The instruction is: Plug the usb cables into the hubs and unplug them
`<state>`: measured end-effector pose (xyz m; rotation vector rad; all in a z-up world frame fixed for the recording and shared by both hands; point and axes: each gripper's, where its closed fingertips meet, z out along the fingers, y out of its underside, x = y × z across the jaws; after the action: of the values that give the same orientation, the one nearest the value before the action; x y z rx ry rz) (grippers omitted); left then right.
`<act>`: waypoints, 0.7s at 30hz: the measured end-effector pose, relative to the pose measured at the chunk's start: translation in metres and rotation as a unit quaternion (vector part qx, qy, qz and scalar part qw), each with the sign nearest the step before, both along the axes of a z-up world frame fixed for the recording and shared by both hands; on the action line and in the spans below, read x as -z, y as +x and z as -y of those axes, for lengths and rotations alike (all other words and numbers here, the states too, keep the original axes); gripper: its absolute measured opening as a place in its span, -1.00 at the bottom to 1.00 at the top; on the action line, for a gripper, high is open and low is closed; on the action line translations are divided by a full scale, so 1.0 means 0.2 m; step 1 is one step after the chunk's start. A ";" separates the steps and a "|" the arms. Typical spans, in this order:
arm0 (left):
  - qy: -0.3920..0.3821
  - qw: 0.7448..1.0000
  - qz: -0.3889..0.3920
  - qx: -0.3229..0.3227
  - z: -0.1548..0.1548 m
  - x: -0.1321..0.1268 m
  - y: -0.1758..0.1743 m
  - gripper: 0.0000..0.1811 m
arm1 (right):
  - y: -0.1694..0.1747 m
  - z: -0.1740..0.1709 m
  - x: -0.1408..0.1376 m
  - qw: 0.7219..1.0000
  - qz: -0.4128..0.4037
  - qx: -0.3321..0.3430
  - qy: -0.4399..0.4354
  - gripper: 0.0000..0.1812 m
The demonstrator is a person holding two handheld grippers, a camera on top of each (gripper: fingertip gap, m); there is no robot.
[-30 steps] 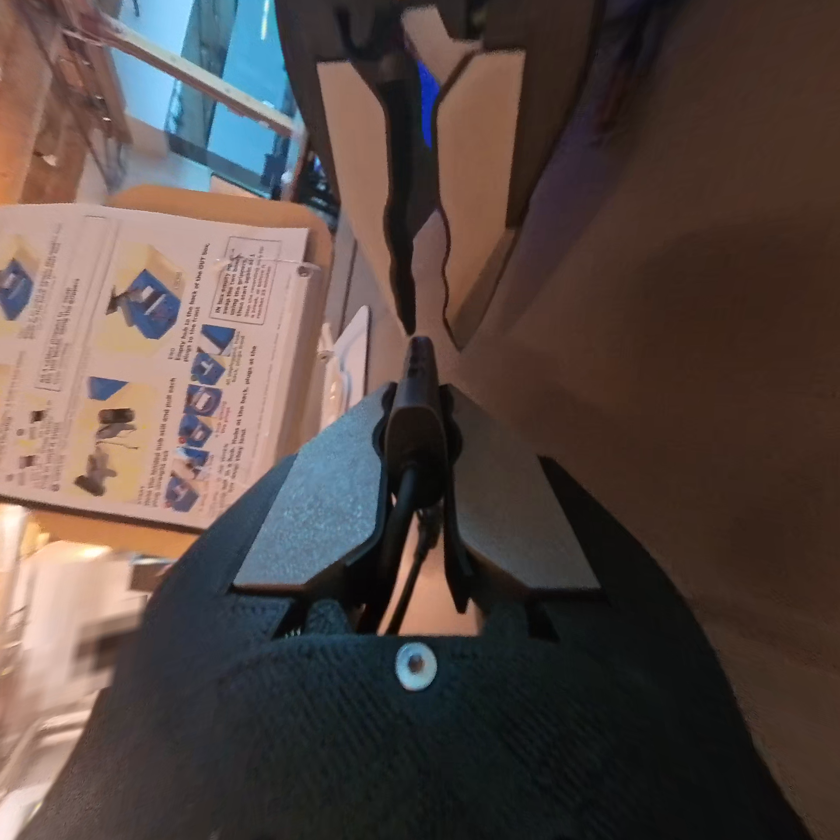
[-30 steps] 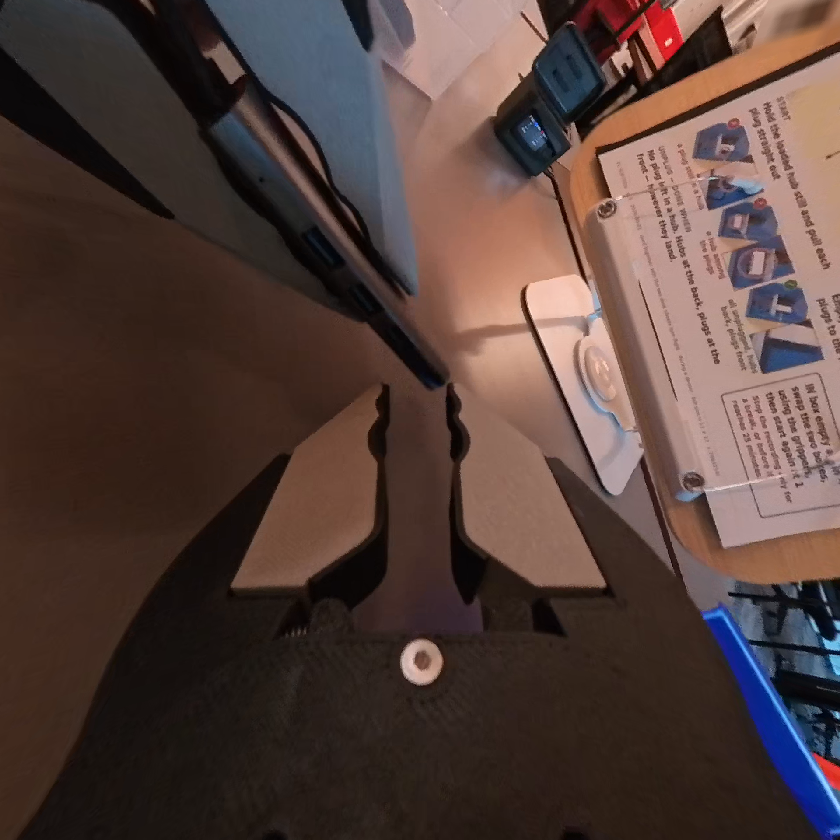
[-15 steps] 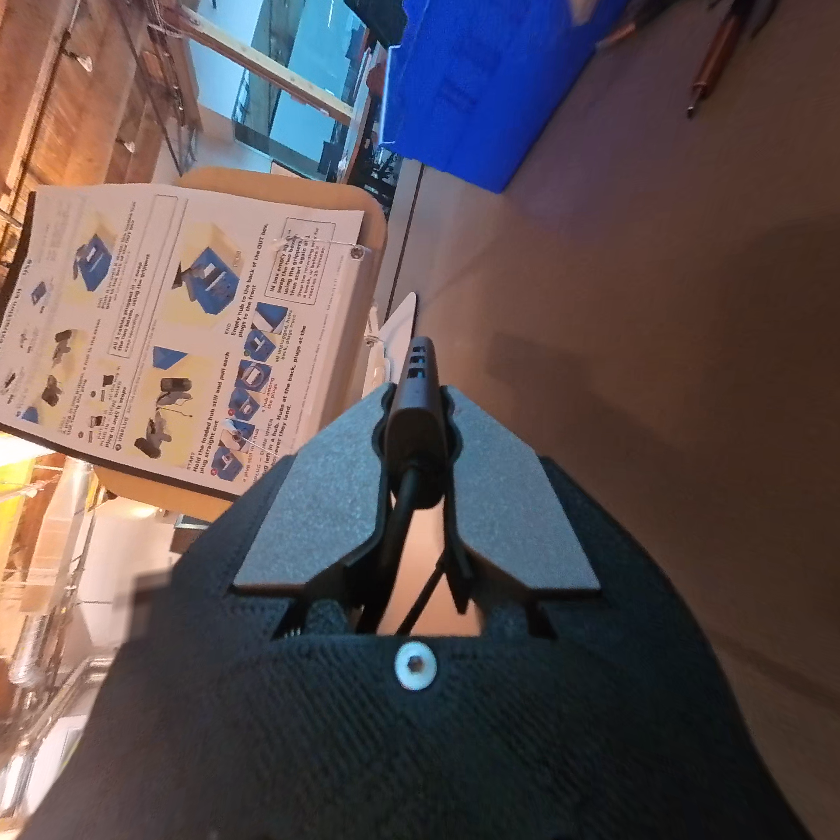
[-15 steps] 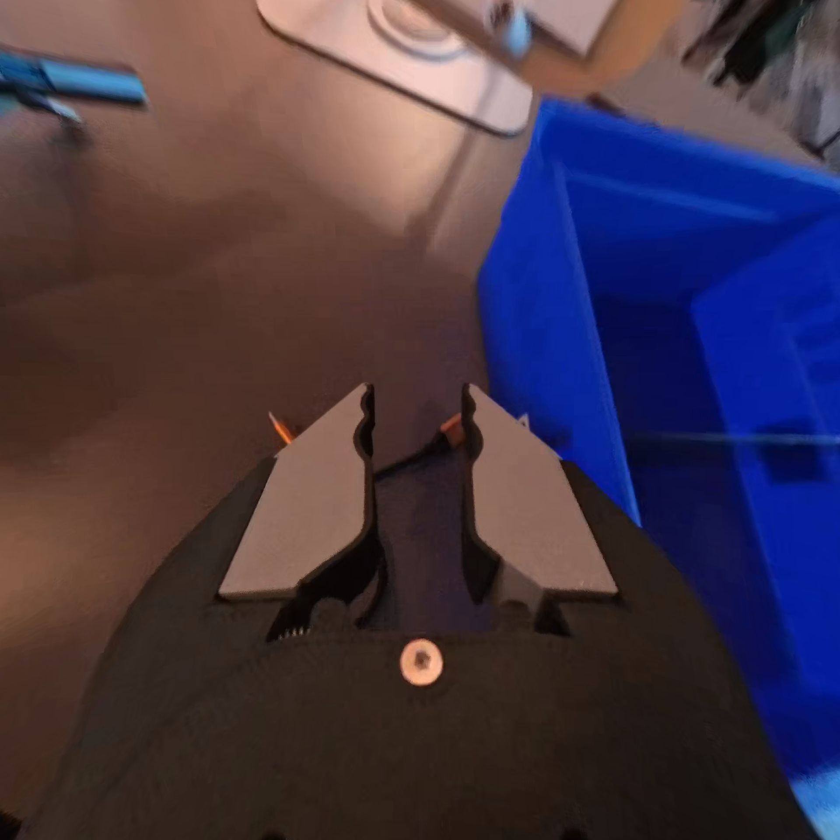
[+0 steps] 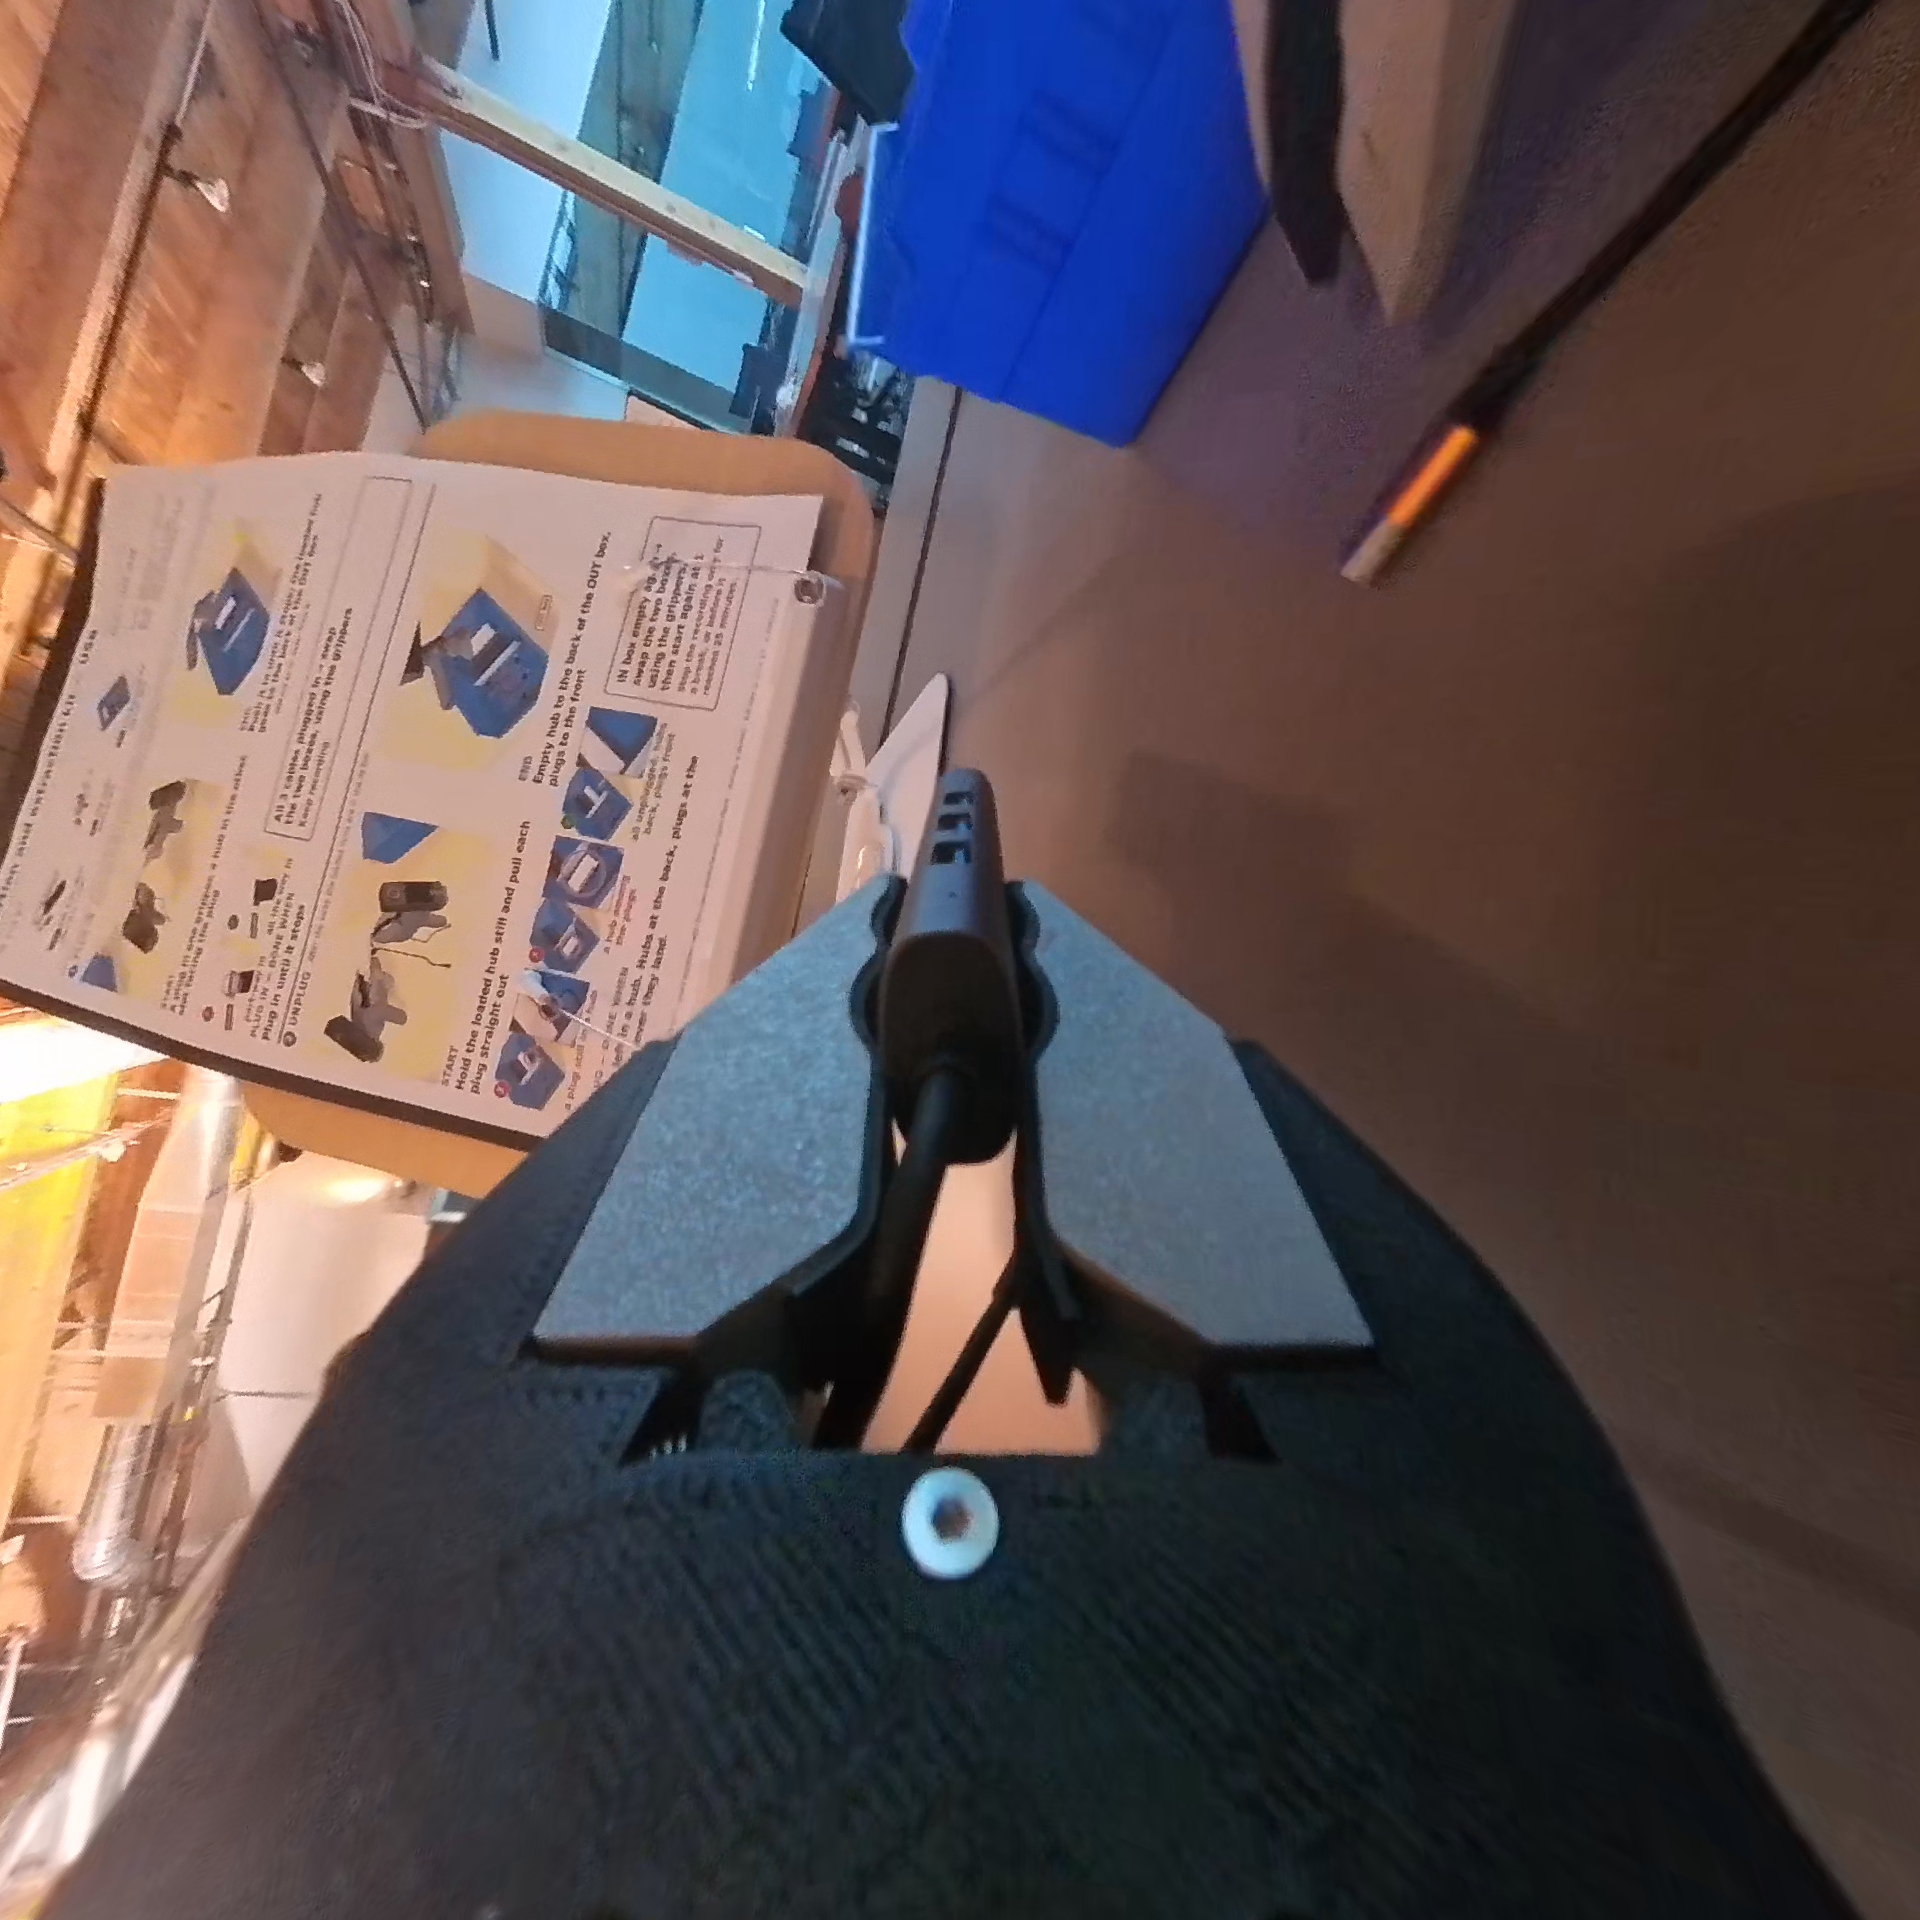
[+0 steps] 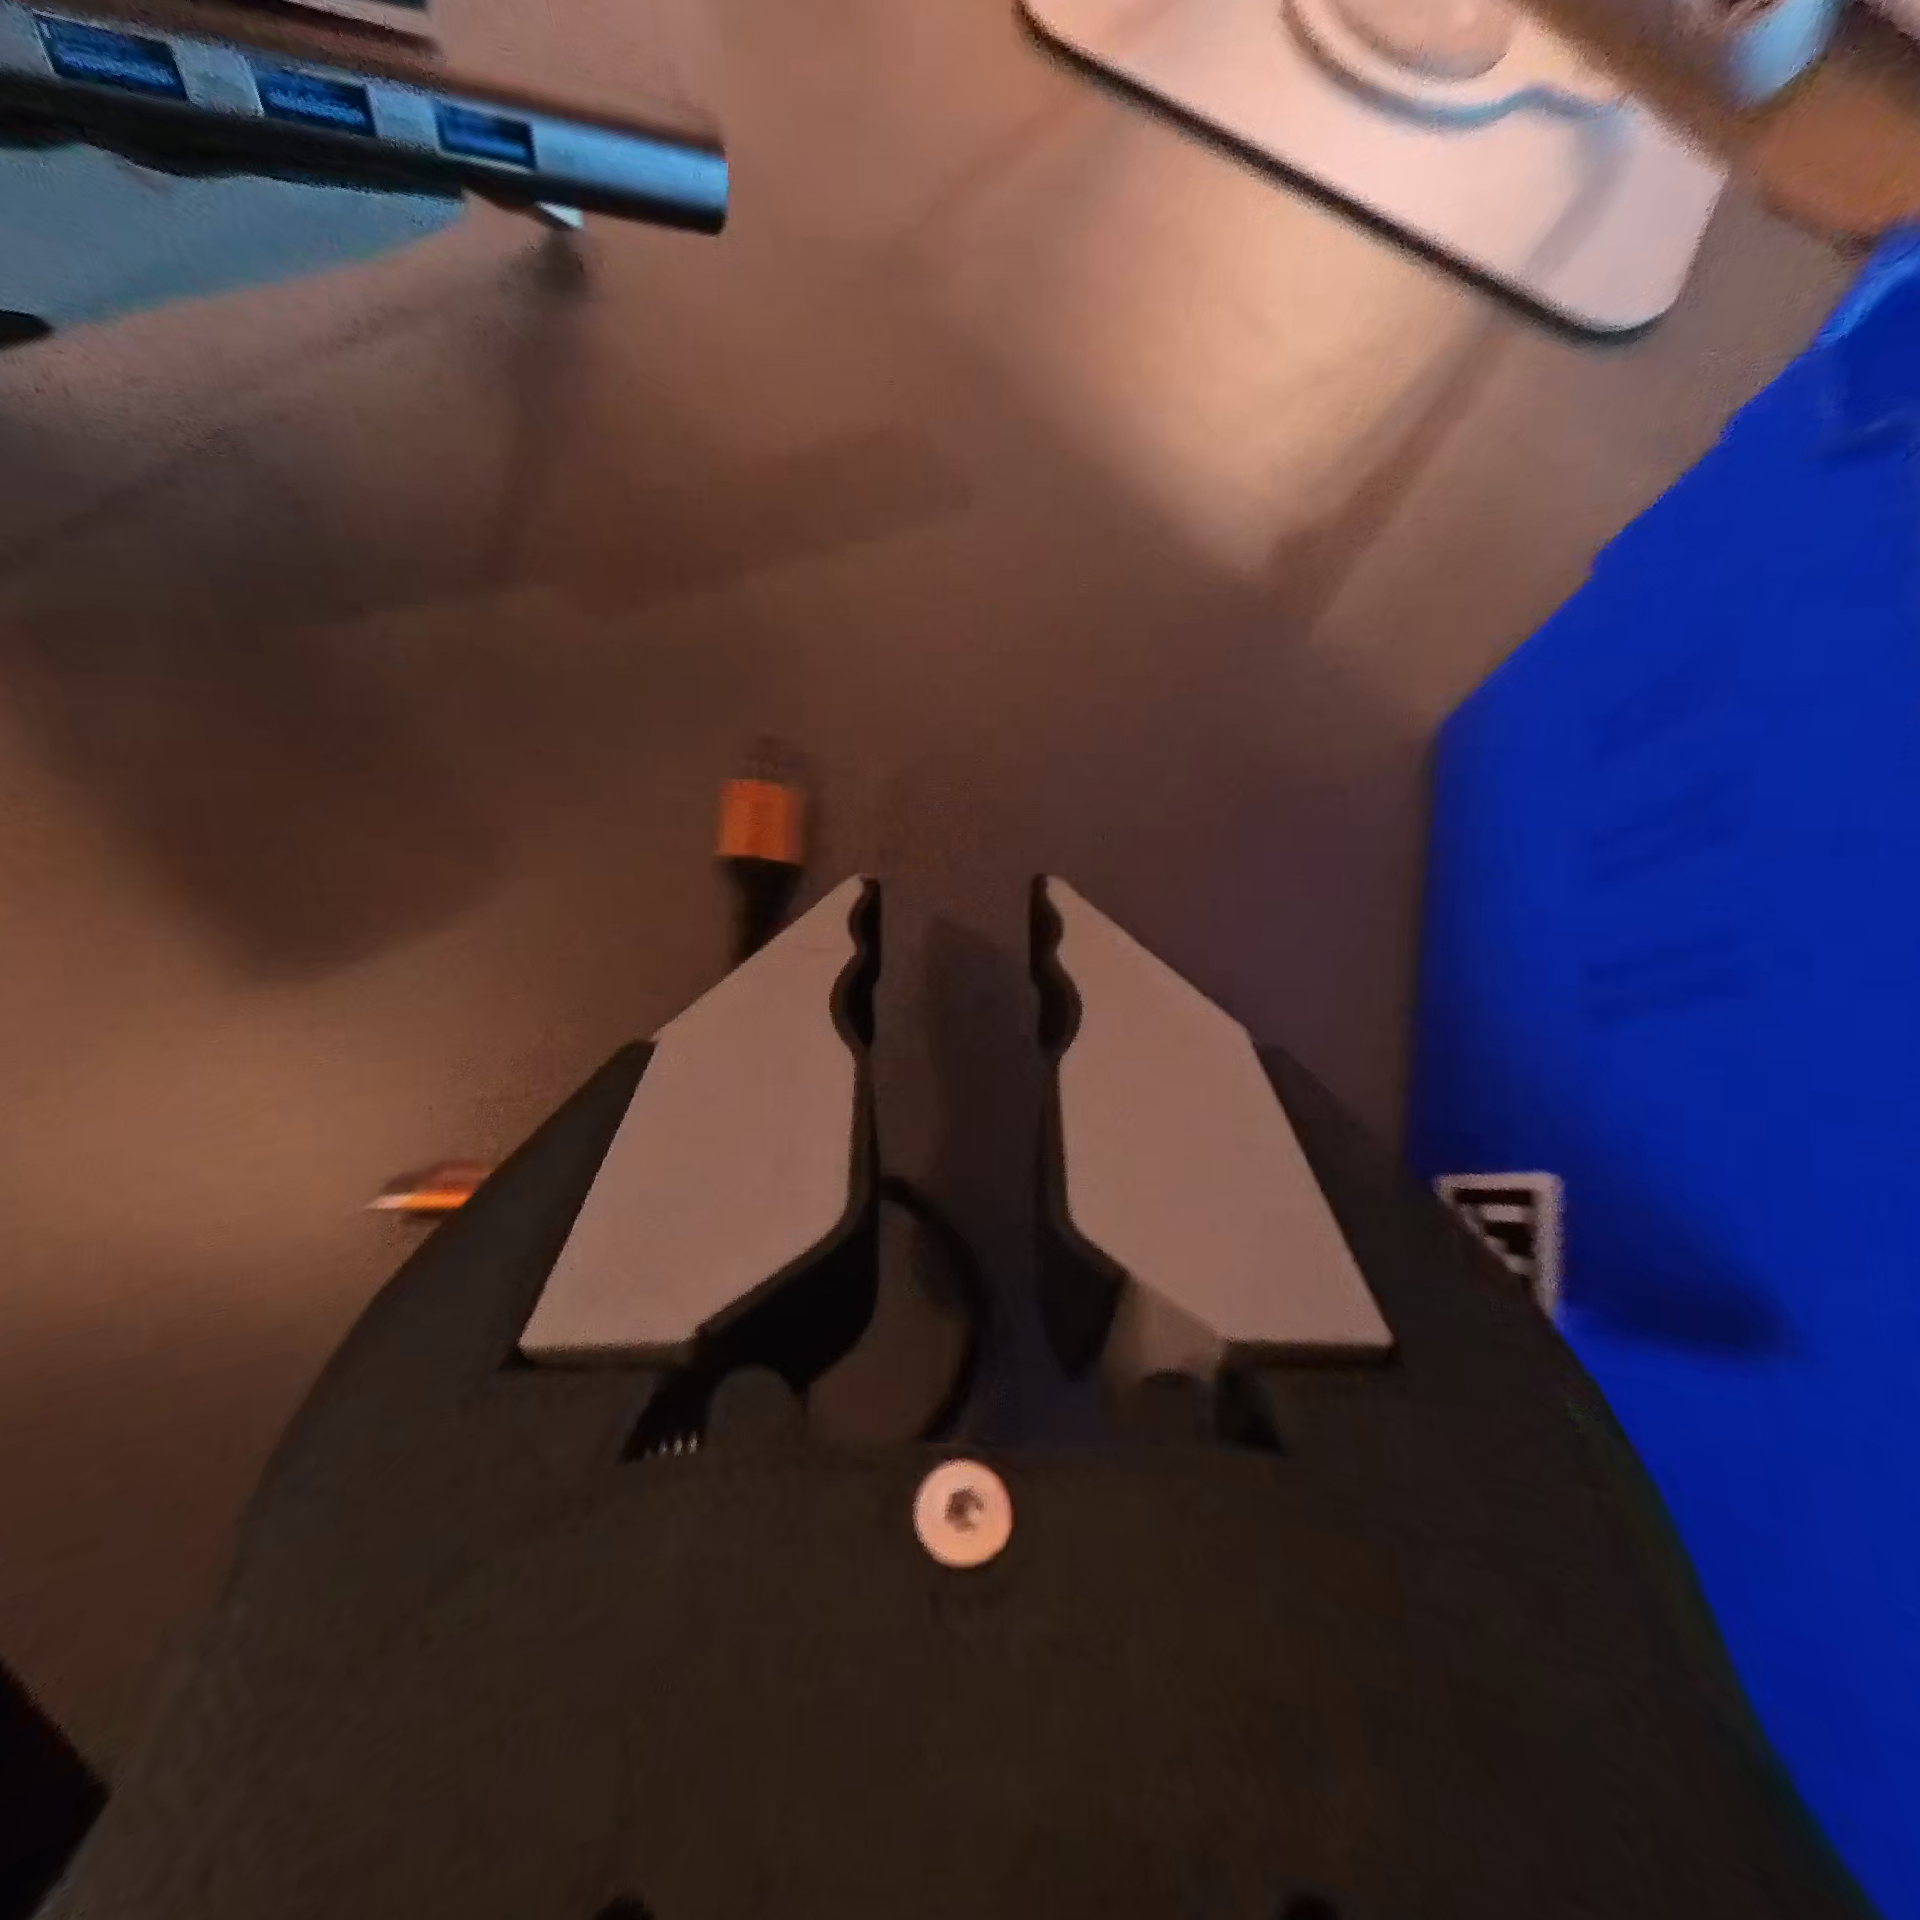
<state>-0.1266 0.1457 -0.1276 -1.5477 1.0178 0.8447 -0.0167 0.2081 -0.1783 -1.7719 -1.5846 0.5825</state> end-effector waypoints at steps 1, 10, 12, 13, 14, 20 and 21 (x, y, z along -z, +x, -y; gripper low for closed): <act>0.000 1.000 -0.007 -0.004 0.00 0.00 -0.01 -0.81 | 0.01 -0.02 -0.03 1.000 0.001 0.010 0.026 -0.73; 0.001 1.000 0.004 -0.007 0.01 -0.01 -0.03 -0.81 | -0.07 0.31 0.01 0.993 0.002 -0.114 -0.043 -0.53; 0.002 1.000 0.006 0.000 0.01 -0.01 -0.02 -0.81 | -0.09 0.36 0.04 0.990 0.017 -0.137 -0.034 -0.60; 0.001 1.000 0.005 0.005 0.02 0.00 -0.01 -0.82 | -0.10 0.36 0.07 0.989 0.033 -0.142 -0.028 -0.62; -0.001 1.000 0.001 0.010 0.02 0.01 0.00 -0.81 | -0.11 0.38 0.10 0.987 0.045 -0.151 -0.033 -0.67; -0.006 0.998 -0.055 -0.002 0.03 0.06 -0.01 -0.81 | -0.17 0.42 0.05 0.970 0.012 -0.223 -0.093 -0.86; -0.003 0.998 -0.058 -0.004 0.03 0.05 -0.01 -0.81 | -0.18 0.42 0.01 0.964 -0.014 -0.242 -0.114 -0.87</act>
<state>-0.1285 0.1402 -0.1384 -1.5230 1.0987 0.9461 -0.0525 0.1233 -0.1801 -1.5177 -2.0098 1.0499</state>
